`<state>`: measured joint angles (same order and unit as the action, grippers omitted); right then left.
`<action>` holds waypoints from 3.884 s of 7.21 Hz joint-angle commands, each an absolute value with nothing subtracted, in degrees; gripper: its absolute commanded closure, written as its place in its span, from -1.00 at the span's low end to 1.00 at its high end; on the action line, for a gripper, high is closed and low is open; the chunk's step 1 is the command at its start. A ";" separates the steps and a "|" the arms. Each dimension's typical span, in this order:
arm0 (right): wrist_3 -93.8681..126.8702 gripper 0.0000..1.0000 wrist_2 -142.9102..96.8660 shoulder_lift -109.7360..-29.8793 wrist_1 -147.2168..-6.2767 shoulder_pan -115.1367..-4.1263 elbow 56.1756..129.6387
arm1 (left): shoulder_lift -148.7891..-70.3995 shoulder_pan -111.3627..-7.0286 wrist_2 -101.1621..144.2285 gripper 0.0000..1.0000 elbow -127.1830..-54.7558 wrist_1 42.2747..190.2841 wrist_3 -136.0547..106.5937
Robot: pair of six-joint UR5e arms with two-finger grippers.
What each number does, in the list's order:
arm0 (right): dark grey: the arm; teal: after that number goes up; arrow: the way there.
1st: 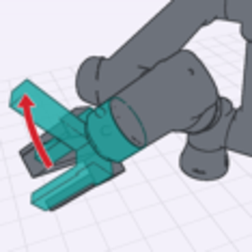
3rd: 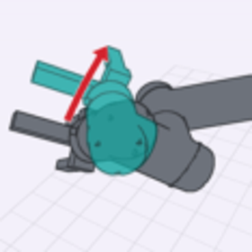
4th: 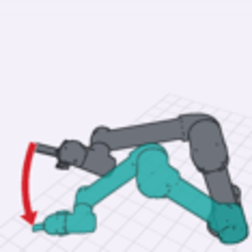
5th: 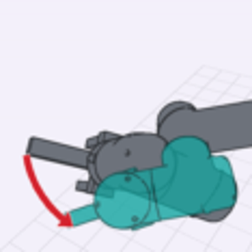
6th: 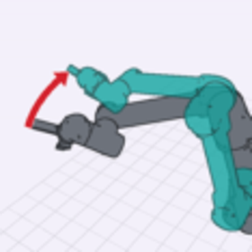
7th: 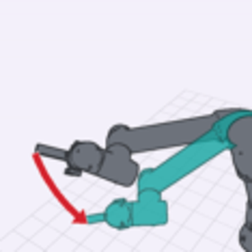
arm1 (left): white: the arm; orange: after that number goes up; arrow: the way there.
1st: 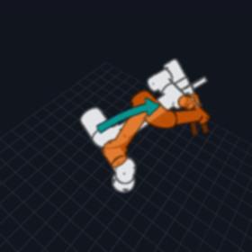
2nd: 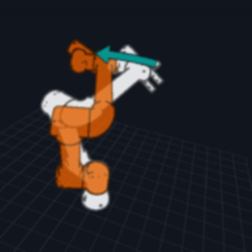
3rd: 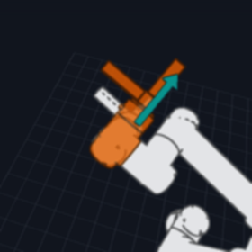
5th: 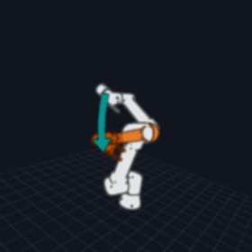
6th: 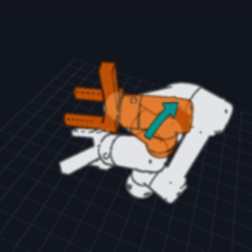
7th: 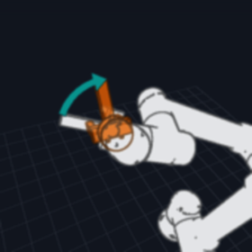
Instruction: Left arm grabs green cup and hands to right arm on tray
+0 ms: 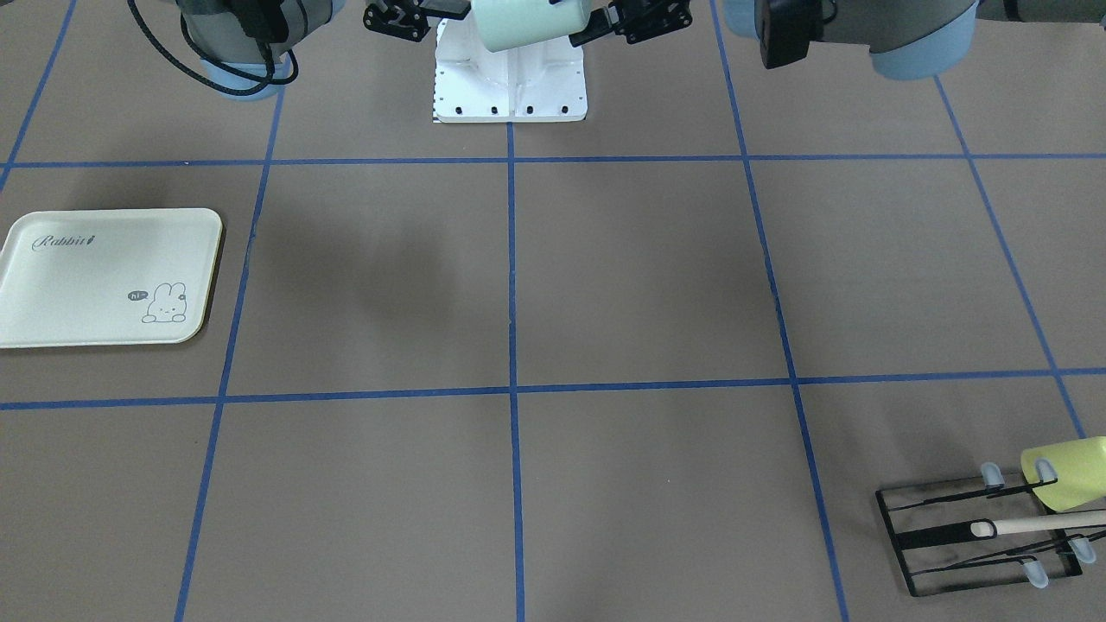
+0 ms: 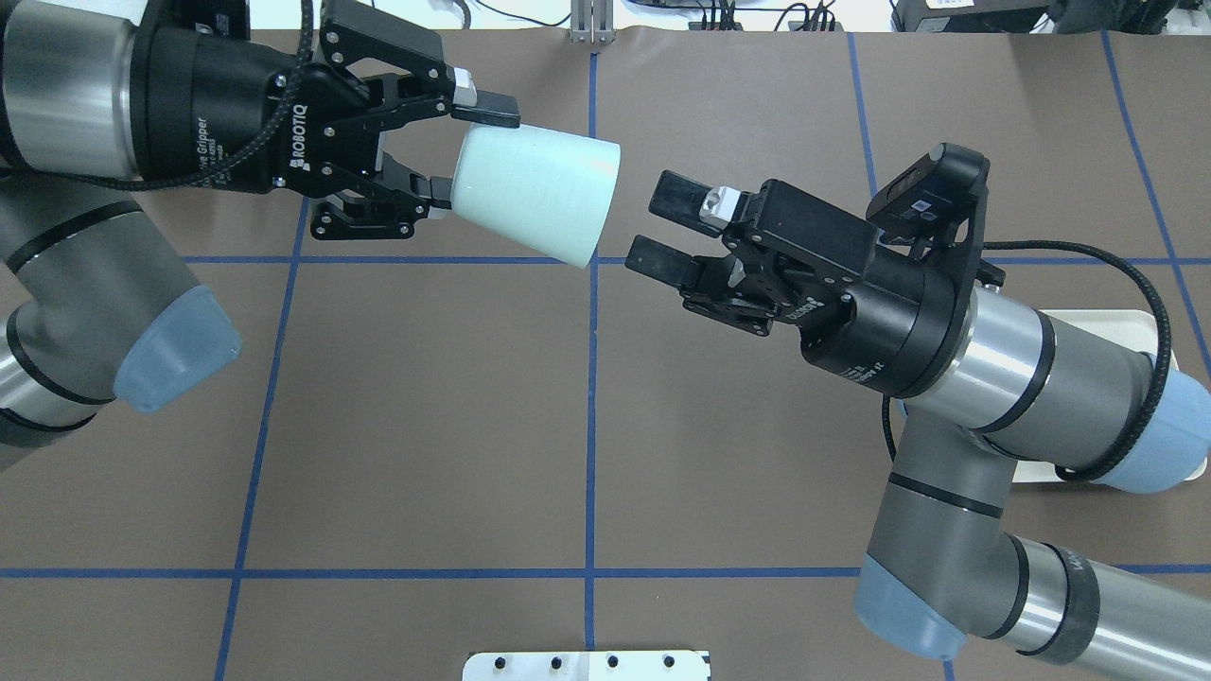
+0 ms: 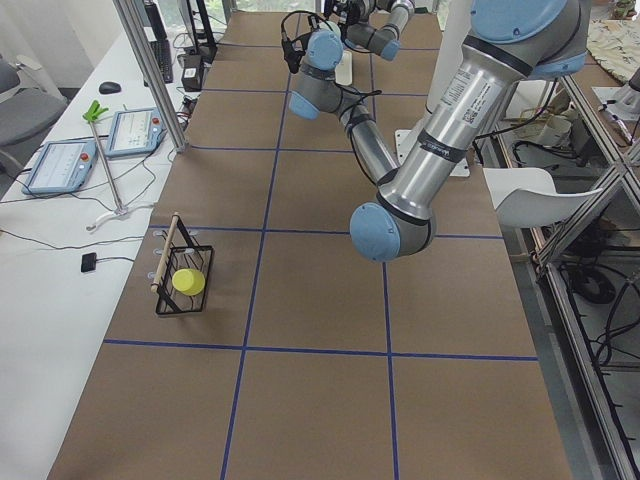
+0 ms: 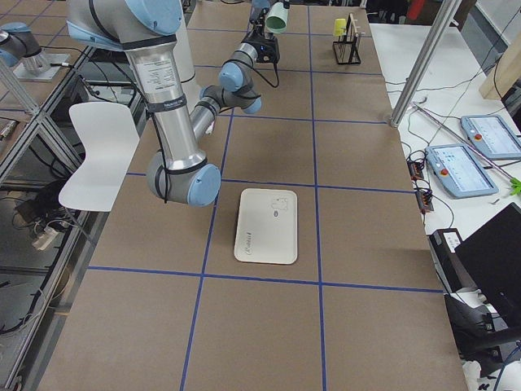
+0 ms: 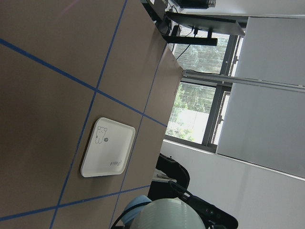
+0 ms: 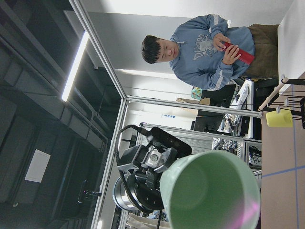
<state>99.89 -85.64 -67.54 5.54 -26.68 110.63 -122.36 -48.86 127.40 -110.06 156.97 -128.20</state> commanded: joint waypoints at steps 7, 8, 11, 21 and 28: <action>99.84 -0.84 -83.58 -67.06 5.54 -26.19 110.74 | -121.73 -42.90 121.92 0.53 -111.00 157.59 -128.76; 99.84 -0.82 -83.58 -67.06 5.54 -26.19 110.74 | -121.73 -42.54 121.56 0.53 -111.01 157.67 -128.76; 99.84 -0.68 -82.88 -66.97 5.54 -26.02 110.74 | -121.73 -42.45 121.55 0.53 -110.92 157.76 -128.76; 97.82 1.00 -82.88 -67.24 5.36 -24.26 110.74 | -122.16 -42.54 121.55 -0.99 -111.27 157.76 -127.89; 97.91 1.00 -80.16 -68.20 4.58 -23.46 112.59 | -118.33 -42.89 121.73 -1.00 -112.33 156.80 -118.79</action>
<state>97.97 -80.13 -67.76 5.31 -22.99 112.02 -120.76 -42.88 121.67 -112.74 157.13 -123.39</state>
